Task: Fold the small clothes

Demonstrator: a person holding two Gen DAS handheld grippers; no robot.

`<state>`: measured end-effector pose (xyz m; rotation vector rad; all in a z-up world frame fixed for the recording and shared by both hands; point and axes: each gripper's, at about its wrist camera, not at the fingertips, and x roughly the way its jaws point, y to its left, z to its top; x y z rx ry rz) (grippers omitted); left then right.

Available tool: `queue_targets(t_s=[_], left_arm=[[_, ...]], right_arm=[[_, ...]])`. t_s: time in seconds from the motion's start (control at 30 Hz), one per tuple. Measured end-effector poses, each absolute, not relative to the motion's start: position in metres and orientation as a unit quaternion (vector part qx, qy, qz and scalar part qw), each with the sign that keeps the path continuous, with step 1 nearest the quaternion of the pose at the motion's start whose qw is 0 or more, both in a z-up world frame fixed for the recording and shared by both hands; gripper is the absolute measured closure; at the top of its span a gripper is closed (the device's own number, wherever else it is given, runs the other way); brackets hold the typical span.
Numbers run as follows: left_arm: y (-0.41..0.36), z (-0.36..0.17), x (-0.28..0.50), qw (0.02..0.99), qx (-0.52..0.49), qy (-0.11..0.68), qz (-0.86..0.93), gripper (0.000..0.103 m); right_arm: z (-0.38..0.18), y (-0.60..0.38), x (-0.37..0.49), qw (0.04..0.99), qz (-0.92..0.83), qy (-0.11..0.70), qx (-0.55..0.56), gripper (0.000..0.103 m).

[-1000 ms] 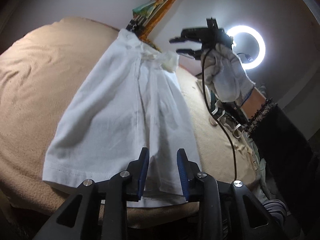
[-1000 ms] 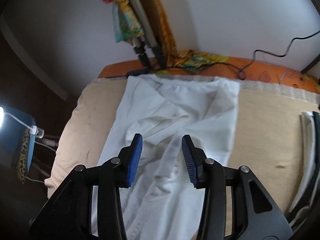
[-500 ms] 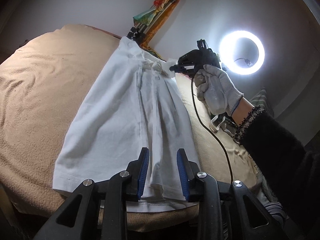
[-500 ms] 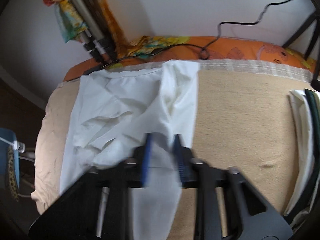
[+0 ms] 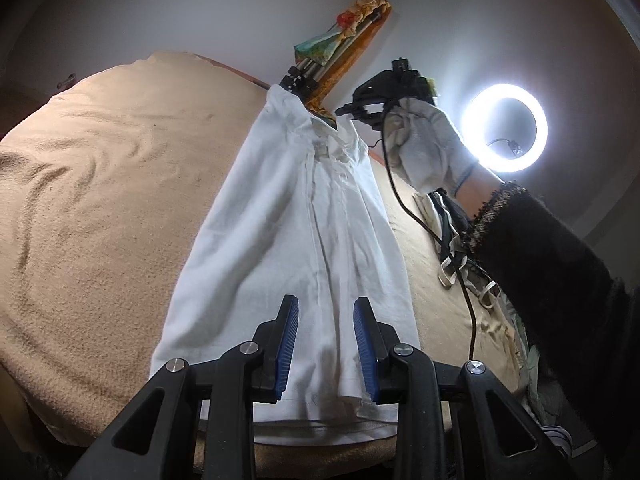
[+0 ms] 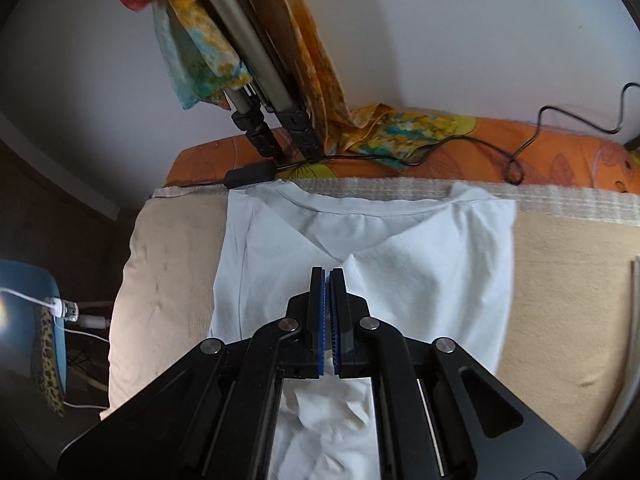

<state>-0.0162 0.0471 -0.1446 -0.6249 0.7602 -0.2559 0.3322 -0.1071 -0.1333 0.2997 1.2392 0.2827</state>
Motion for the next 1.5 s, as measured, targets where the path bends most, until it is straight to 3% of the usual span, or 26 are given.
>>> queue_targets(t_s=[0.2, 0.23, 0.27, 0.33, 0.67, 0.87, 1.2, 1.5], left_arm=[[0.051, -0.147, -0.017, 0.873, -0.298, 0.369, -0.113, 0.076], [0.052, -0.147, -0.018, 0.874, -0.297, 0.369, -0.111, 0.076], [0.054, -0.146, -0.018, 0.875, -0.296, 0.367, -0.108, 0.076], [0.053, -0.145, -0.020, 0.877, -0.293, 0.366, -0.105, 0.076], [0.064, -0.130, -0.031, 0.899, -0.254, 0.347, -0.080, 0.073], [0.084, -0.121, -0.034, 0.896, -0.227, 0.370, -0.092, 0.056], [0.107, -0.142, -0.035, 0.853, -0.181, 0.470, -0.134, 0.053], [0.118, -0.164, -0.033, 0.816, -0.257, 0.492, -0.158, 0.054]], right_arm=[[-0.160, -0.096, 0.345, 0.778, 0.147, 0.580, 0.189, 0.096], [-0.160, -0.097, 0.346, 0.775, 0.154, 0.580, 0.198, 0.086], [-0.157, -0.099, 0.344, 0.773, 0.159, 0.577, 0.209, 0.068], [-0.141, -0.107, 0.334, 0.788, 0.165, 0.553, 0.214, 0.054], [-0.059, -0.161, 0.240, 0.829, 0.171, 0.502, 0.178, 0.054], [-0.033, -0.183, 0.138, 0.828, 0.182, 0.510, 0.150, 0.054], [-0.076, -0.186, -0.032, 0.777, 0.195, 0.583, 0.133, 0.054], [-0.135, -0.176, -0.095, 0.734, 0.203, 0.628, 0.162, 0.054]])
